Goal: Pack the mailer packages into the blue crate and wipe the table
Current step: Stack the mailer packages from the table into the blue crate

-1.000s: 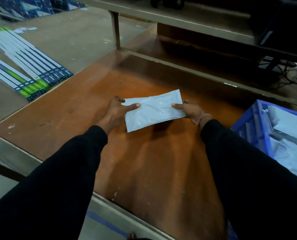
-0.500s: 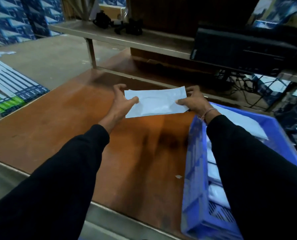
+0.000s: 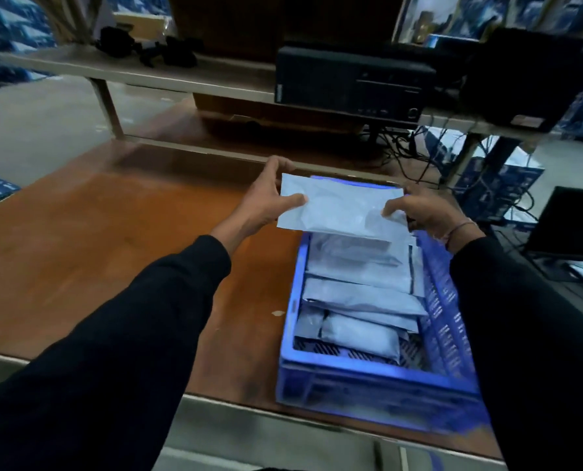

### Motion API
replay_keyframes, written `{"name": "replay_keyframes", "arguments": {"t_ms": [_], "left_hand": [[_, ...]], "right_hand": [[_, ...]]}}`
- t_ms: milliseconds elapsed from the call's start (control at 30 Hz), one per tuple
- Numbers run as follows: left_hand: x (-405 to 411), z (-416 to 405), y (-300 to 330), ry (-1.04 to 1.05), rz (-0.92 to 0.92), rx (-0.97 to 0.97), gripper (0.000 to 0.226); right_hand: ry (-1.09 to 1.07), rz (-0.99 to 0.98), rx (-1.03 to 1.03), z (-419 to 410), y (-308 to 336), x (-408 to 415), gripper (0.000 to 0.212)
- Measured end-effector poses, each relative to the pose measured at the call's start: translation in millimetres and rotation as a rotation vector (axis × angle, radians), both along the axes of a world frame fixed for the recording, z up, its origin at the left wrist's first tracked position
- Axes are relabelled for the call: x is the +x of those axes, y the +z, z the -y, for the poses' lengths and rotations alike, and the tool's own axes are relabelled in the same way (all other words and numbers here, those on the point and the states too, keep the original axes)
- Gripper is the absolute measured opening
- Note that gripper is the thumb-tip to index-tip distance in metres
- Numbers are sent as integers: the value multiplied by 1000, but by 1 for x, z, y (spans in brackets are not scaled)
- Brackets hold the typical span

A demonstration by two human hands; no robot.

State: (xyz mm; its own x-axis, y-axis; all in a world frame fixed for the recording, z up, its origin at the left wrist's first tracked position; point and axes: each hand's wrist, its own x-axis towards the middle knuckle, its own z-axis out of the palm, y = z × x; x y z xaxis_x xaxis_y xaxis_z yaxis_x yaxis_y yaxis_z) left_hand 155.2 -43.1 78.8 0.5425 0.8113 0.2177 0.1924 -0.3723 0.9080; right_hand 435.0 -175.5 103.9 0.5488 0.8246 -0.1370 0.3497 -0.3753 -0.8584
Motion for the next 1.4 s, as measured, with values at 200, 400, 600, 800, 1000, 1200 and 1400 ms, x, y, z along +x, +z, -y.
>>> {"name": "replay_keyframes", "arguments": {"t_ms": [200,400,600,800,1000,1200,1400], "left_hand": [[43,34,-5,-109,-238,72,48],[65,39,-12,-6,-285,108,63],[96,26,-7,179,-196,54,63],[113,10,-19,199,-253,146,57],[117,4,-36,162,-355,242,50],[119,3,-35,163,-372,269,50],[104,2,-28,62,-101,26,42]], "right_hand": [[47,98,-165,57,-16,33,48],[16,106,17,74,-26,49,40],[-102,292,99,64,-17,47,19],[-121,564,-41,37,-32,55,46],[-10,715,-146,21,-56,56,40],[3,674,-148,21,-48,57,33],[36,496,-177,37,-22,61,45]]}}
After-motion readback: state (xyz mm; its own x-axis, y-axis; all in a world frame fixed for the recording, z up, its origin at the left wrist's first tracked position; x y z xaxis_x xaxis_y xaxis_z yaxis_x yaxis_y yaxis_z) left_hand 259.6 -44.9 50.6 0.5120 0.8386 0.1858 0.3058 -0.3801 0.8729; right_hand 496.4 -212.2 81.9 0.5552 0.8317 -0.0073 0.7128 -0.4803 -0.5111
